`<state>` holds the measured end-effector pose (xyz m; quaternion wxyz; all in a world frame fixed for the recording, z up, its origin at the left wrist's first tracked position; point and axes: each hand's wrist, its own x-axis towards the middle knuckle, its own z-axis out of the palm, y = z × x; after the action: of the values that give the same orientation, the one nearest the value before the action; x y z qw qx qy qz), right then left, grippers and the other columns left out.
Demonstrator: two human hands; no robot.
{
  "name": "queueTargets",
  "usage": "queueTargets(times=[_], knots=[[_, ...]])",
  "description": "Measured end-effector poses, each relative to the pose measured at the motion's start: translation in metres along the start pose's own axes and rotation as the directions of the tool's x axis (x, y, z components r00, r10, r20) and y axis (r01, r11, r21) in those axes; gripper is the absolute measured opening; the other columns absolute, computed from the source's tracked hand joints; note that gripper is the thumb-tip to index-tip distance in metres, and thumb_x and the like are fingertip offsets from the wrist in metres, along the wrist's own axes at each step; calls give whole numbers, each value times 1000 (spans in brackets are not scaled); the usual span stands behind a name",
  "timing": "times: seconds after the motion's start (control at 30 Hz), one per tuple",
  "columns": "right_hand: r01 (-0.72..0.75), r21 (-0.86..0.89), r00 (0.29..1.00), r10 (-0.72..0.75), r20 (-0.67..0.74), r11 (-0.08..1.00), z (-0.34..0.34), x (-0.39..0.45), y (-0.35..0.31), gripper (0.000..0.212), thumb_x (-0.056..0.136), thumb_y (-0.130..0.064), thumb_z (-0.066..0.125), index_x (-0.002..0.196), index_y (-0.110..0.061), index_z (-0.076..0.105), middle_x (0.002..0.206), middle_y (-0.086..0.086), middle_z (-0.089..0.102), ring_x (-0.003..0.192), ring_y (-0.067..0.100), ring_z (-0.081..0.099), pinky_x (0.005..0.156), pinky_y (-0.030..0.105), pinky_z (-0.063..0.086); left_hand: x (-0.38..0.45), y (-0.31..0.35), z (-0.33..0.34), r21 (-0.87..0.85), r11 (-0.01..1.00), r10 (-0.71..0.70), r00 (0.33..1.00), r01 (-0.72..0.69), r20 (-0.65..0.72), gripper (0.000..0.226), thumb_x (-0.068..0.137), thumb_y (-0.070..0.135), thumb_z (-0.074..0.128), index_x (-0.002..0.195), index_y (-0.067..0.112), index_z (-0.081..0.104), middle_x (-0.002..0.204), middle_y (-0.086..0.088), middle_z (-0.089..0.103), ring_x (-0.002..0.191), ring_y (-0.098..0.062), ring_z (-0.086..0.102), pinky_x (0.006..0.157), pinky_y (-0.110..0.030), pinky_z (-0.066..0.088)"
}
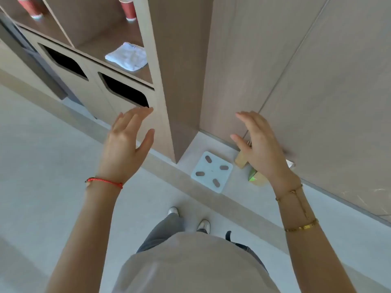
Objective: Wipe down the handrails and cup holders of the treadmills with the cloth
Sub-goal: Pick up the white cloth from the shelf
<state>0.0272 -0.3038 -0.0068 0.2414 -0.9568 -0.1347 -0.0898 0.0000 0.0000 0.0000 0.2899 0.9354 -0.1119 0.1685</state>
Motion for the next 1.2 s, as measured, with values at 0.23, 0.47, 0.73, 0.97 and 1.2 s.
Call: queueTargets(times=[0.23, 0.47, 0.73, 0.97, 1.2], knots=[[118, 61, 989, -123, 86, 991, 51, 43, -60, 48, 97, -27, 57, 140, -9, 46, 140, 8, 49, 136, 23, 38, 113, 33, 32, -31, -62, -42, 43, 987, -147, 984, 153, -103, 40, 97, 14, 56, 137, 9, 52, 134, -10, 58, 131, -30, 49, 112, -53, 34], [228, 163, 954, -254, 162, 960, 129, 105, -161, 49, 97, -27, 58, 140, -7, 46, 141, 7, 49, 139, 24, 36, 112, 43, 37, -54, -163, -107, 111, 952, -264, 949, 286, -173, 40, 97, 13, 56, 136, 8, 53, 134, -10, 59, 131, -30, 49, 115, -53, 30], [304, 230, 921, -347, 175, 924, 212, 168, -278, 50, 97, -27, 59, 141, -8, 45, 141, 7, 49, 138, 20, 37, 114, 35, 34, -66, -265, -184, 155, 917, -334, 921, 366, -199, 40, 96, 13, 57, 136, 7, 53, 133, -9, 59, 133, -29, 49, 115, -52, 30], [296, 230, 917, -343, 204, 927, 254, 216, -327, 50, 98, -29, 57, 142, -11, 43, 144, 4, 46, 142, 18, 31, 115, 32, 31, -52, -332, -217, 151, 906, -366, 912, 395, -186, 40, 97, 14, 57, 137, 8, 53, 134, -9, 59, 134, -28, 48, 115, -52, 30], [290, 205, 923, -330, 200, 935, 302, 287, -348, 50, 97, -29, 57, 142, -10, 45, 143, 5, 47, 141, 17, 34, 113, 23, 27, 6, -415, -226, 158, 921, -330, 929, 356, -169, 40, 97, 16, 57, 136, 9, 53, 132, -9, 60, 132, -29, 49, 114, -53, 33]])
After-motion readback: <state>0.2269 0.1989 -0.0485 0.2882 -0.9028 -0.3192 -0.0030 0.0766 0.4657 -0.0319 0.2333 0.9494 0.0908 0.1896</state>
